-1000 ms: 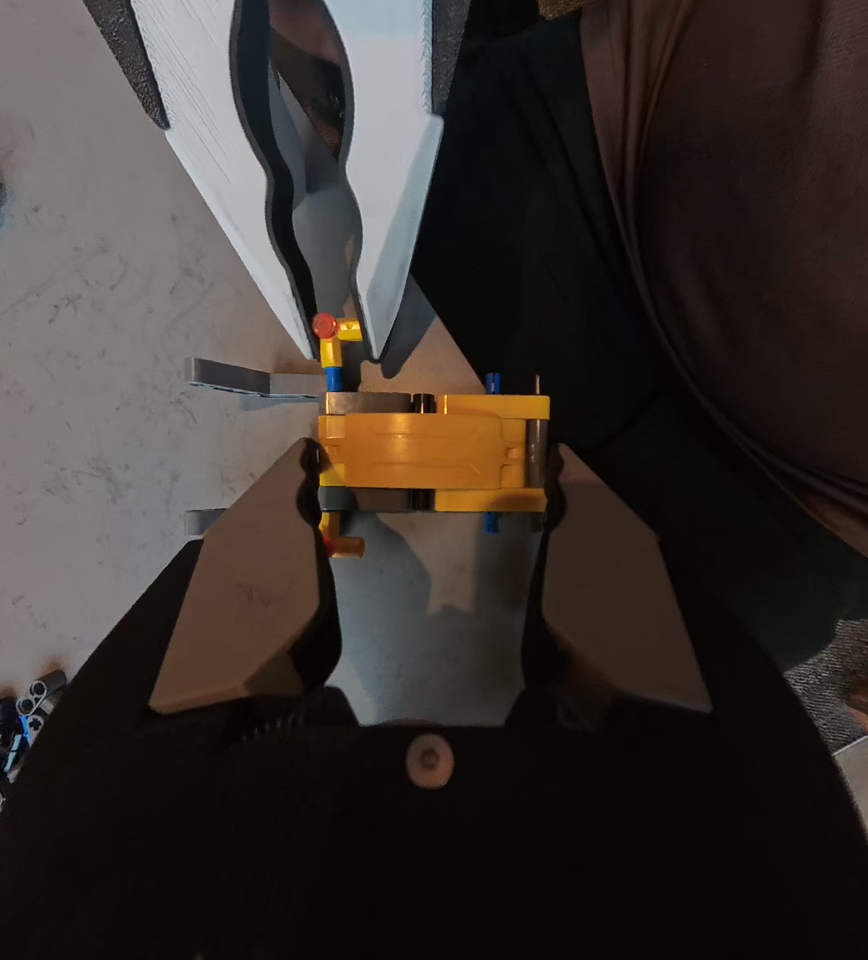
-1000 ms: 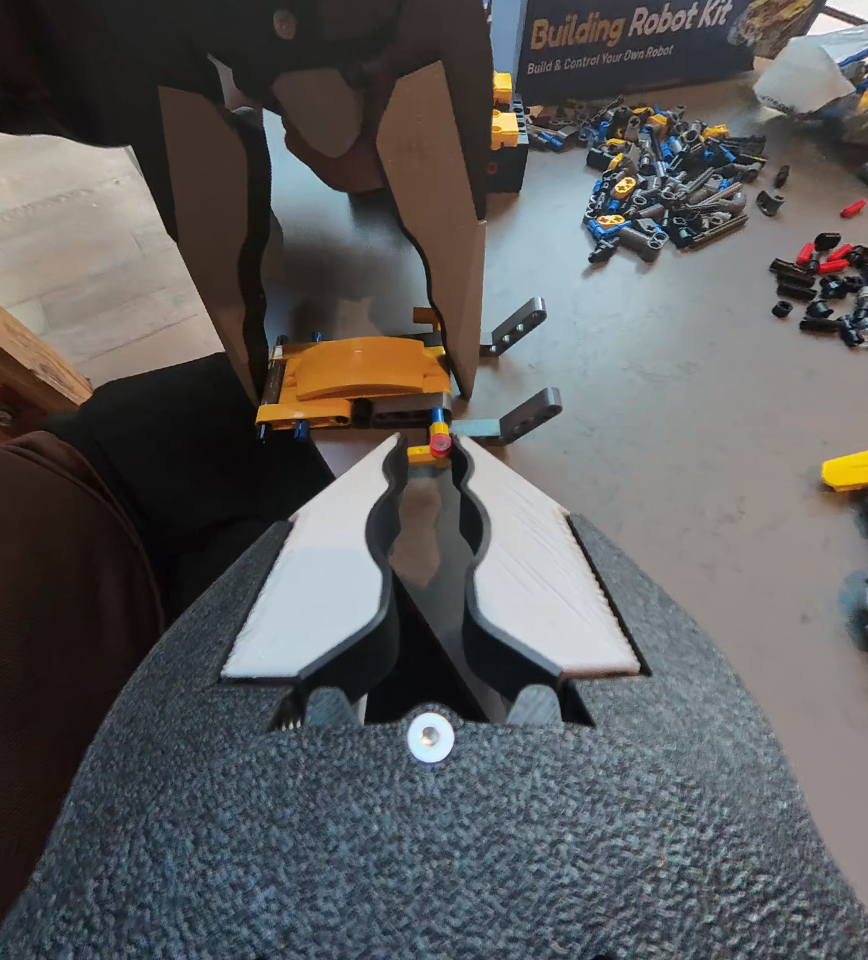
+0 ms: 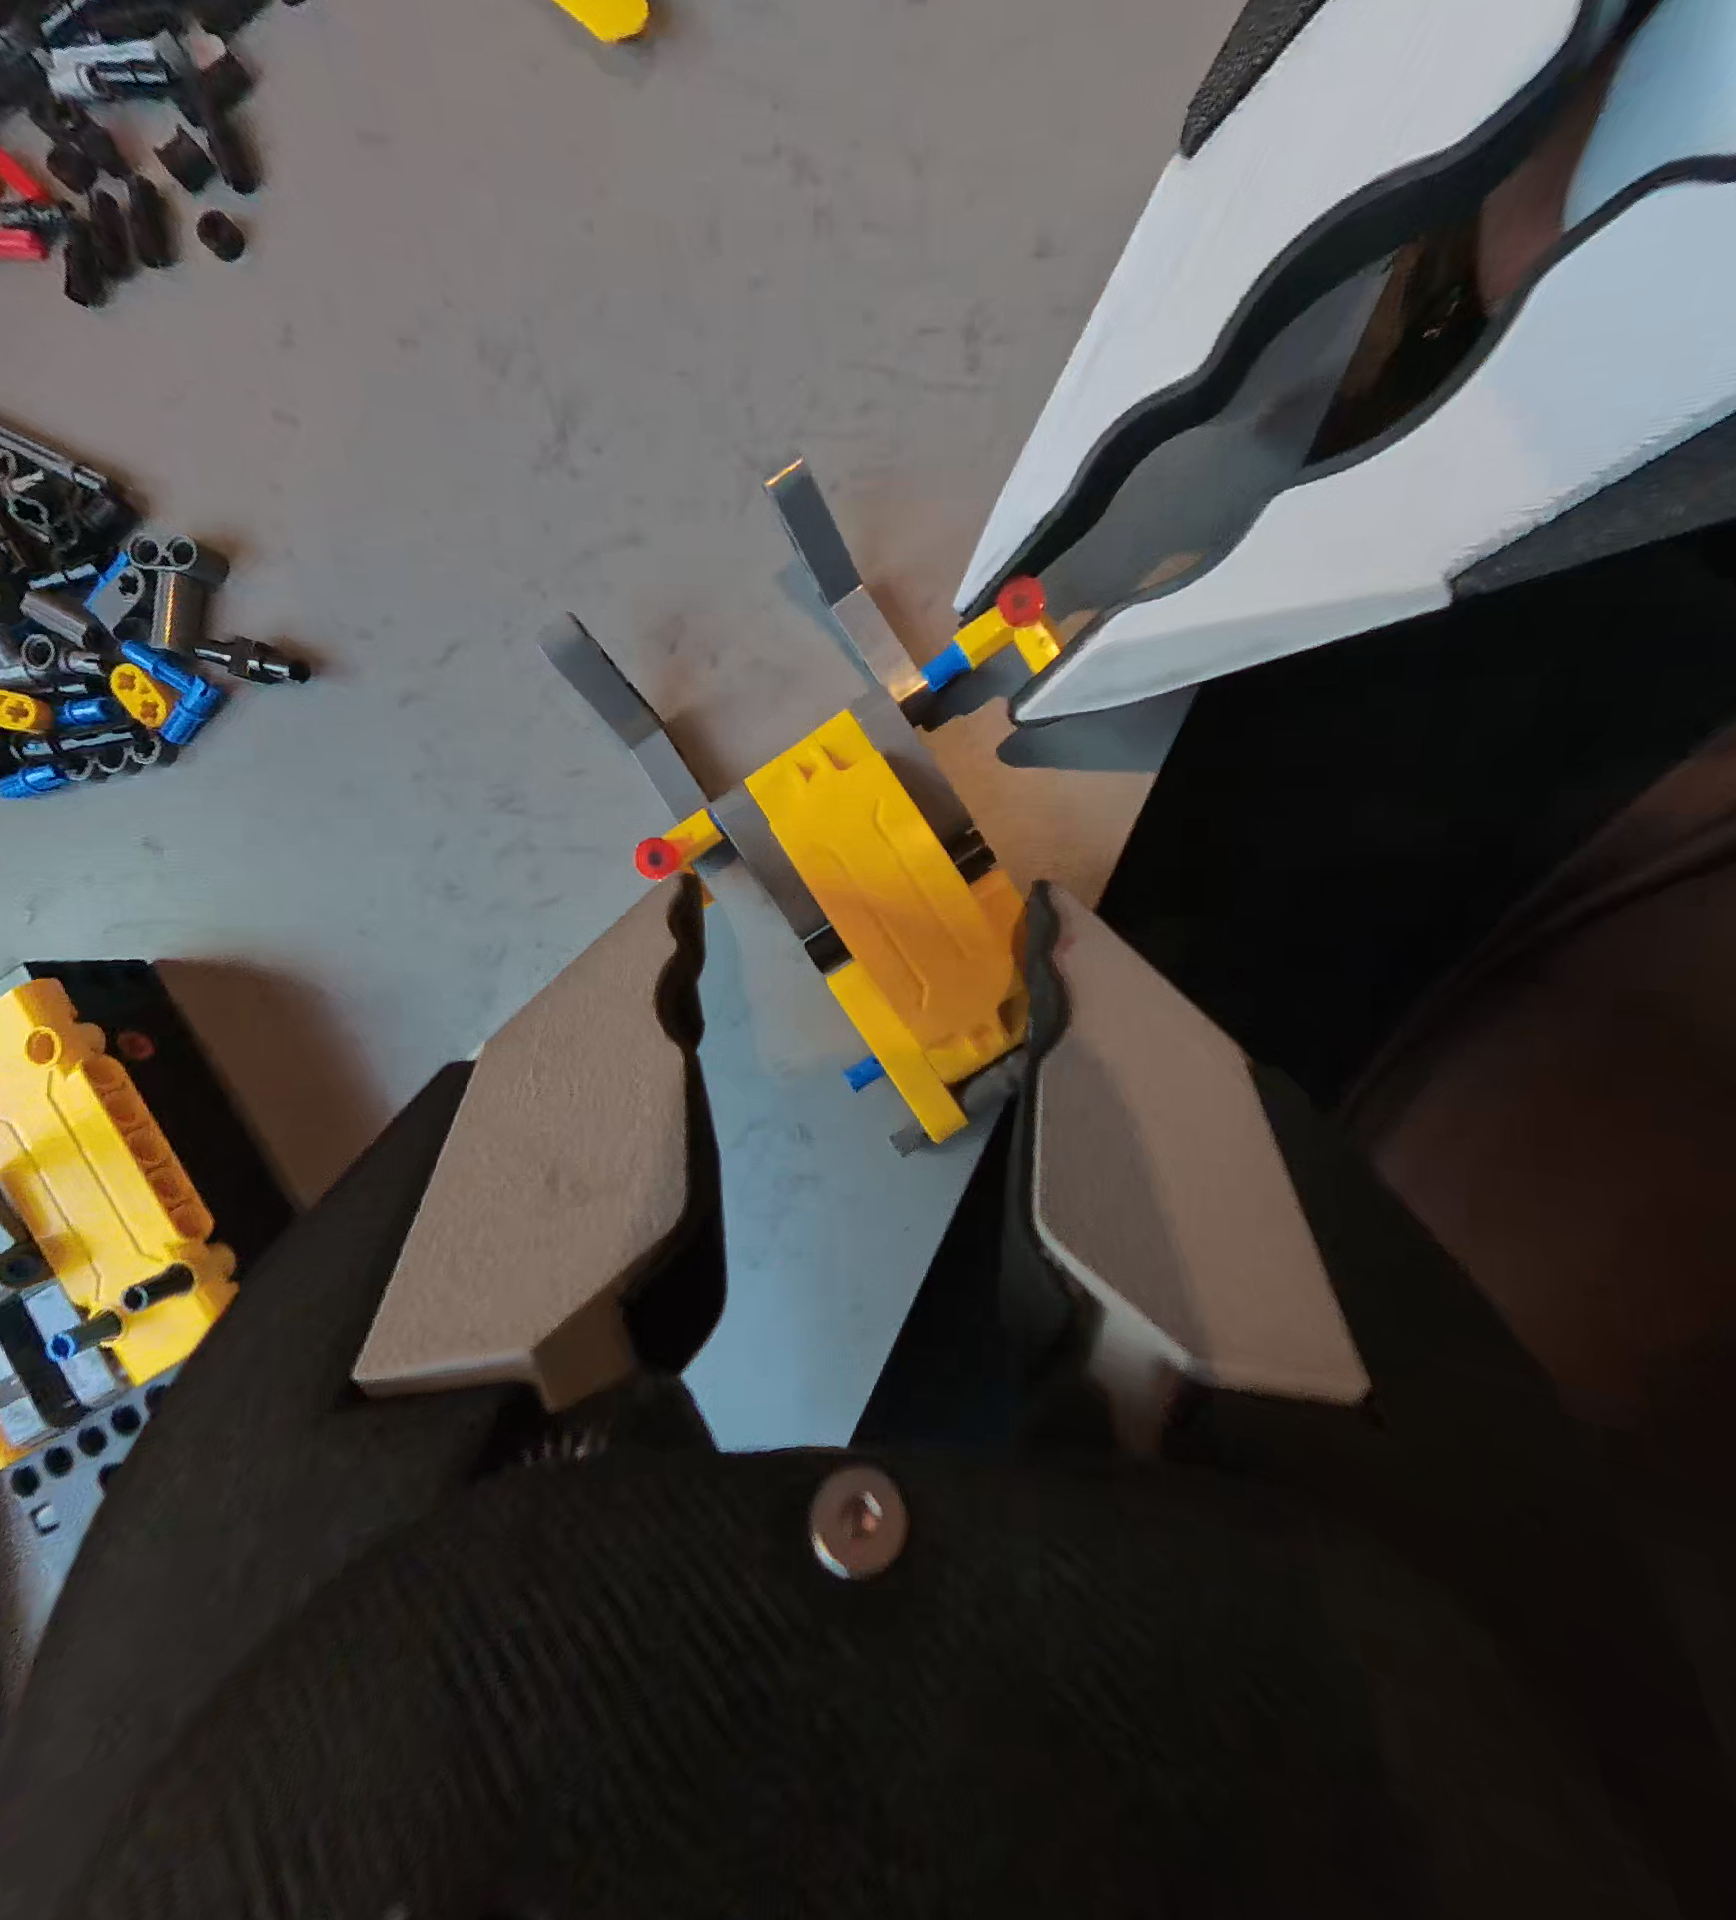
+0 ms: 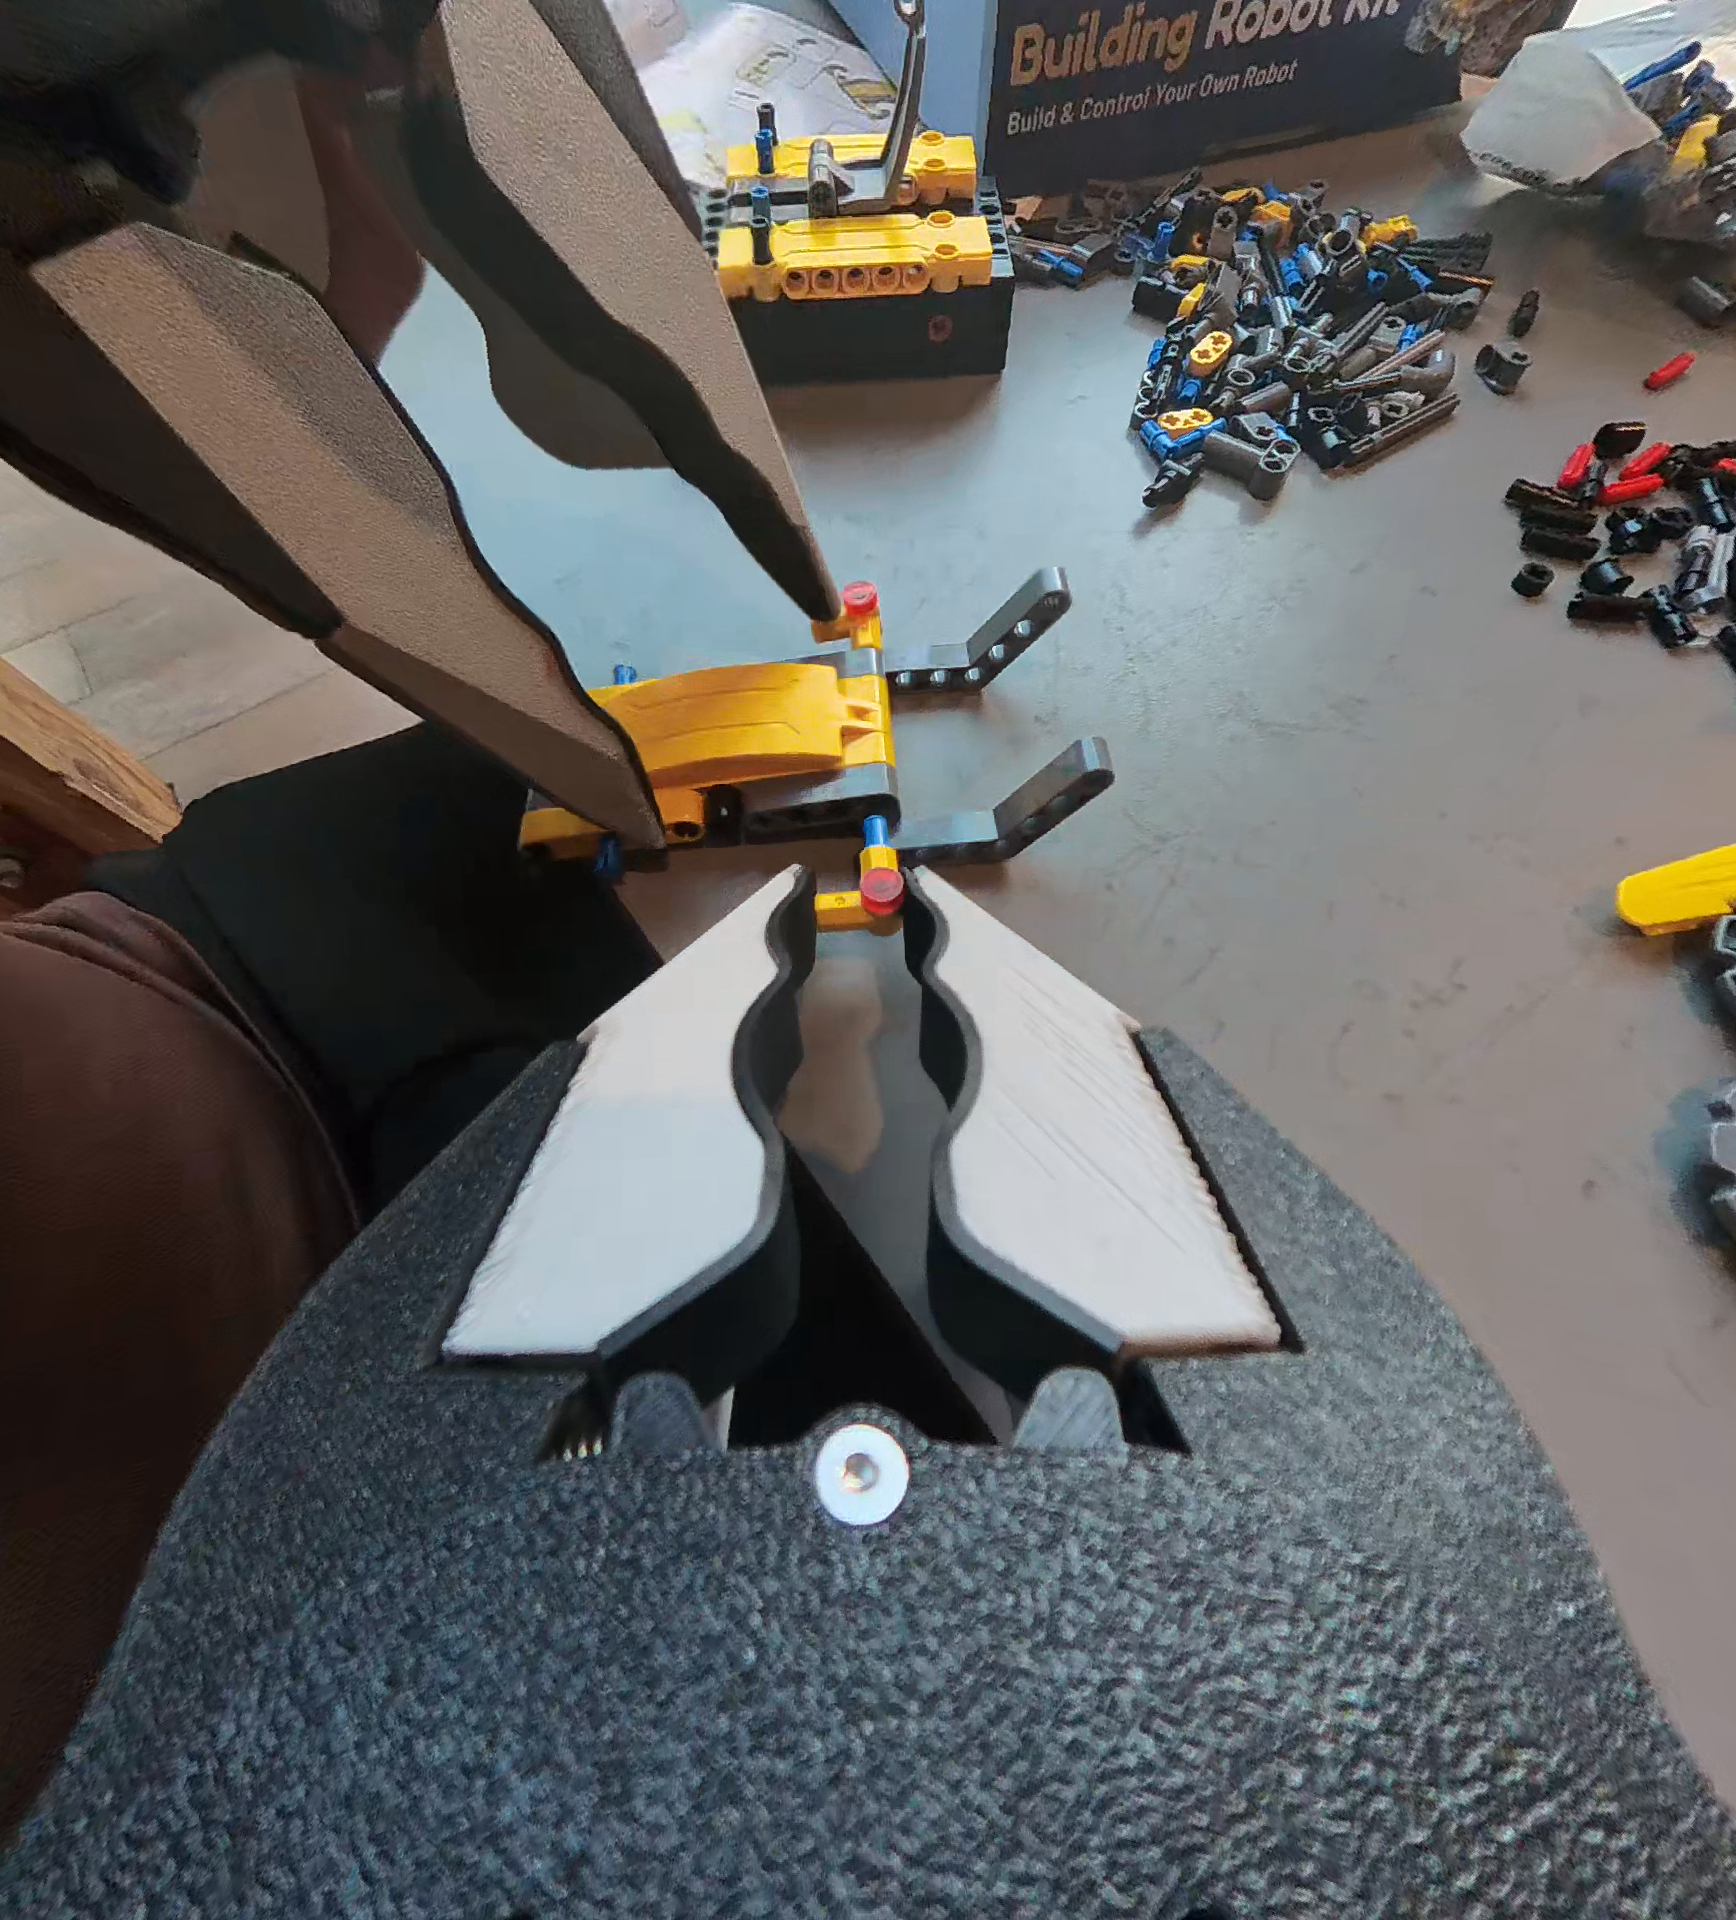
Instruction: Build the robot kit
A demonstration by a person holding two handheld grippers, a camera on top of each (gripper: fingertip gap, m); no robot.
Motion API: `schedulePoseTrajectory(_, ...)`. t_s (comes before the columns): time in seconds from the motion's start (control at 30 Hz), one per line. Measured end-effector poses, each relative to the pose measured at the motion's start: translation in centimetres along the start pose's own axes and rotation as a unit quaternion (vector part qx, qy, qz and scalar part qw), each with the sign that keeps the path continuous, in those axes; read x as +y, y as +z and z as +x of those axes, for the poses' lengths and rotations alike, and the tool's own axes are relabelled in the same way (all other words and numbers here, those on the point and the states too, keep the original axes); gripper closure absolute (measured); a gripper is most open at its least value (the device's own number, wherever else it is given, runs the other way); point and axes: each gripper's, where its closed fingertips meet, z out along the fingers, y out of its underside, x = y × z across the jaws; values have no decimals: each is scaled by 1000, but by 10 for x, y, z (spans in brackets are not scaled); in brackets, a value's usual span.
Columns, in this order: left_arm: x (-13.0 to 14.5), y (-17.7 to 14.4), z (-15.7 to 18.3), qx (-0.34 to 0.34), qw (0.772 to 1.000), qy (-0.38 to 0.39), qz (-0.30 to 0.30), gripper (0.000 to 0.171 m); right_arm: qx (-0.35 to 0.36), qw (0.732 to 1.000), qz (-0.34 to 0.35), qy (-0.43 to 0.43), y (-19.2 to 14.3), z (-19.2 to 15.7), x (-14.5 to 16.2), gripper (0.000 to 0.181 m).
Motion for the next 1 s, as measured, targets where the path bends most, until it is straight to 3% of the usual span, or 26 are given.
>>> schedulePoseTrajectory(0.07, 3, 2, 4, 15, 1000, -7, -6, 123, -1, 1000, -3, 1, 0, -1, 2, 166)
schedulePoseTrajectory(0.37, -4, 16, -8, 48, 999, -12, -8, 126, 34, 999, 15, 24, 1, 9, -5, 166)
schedulePoseTrajectory(0.53, -7, 18, -12, 58, 998, 14, -14, 125, 77, 997, -7, -12, -6, 14, -1, 166)
schedulePoseTrajectory(0.7, -12, 20, -12, 81, 997, 10, 2, 116, 71, 997, -12, 32, 0, 9, 1, 166)
schedulePoseTrajectory(1.0, -16, 23, -17, 108, 992, 64, 21, 125, 148, 987, -52, 21, -1, 19, 14, 165)
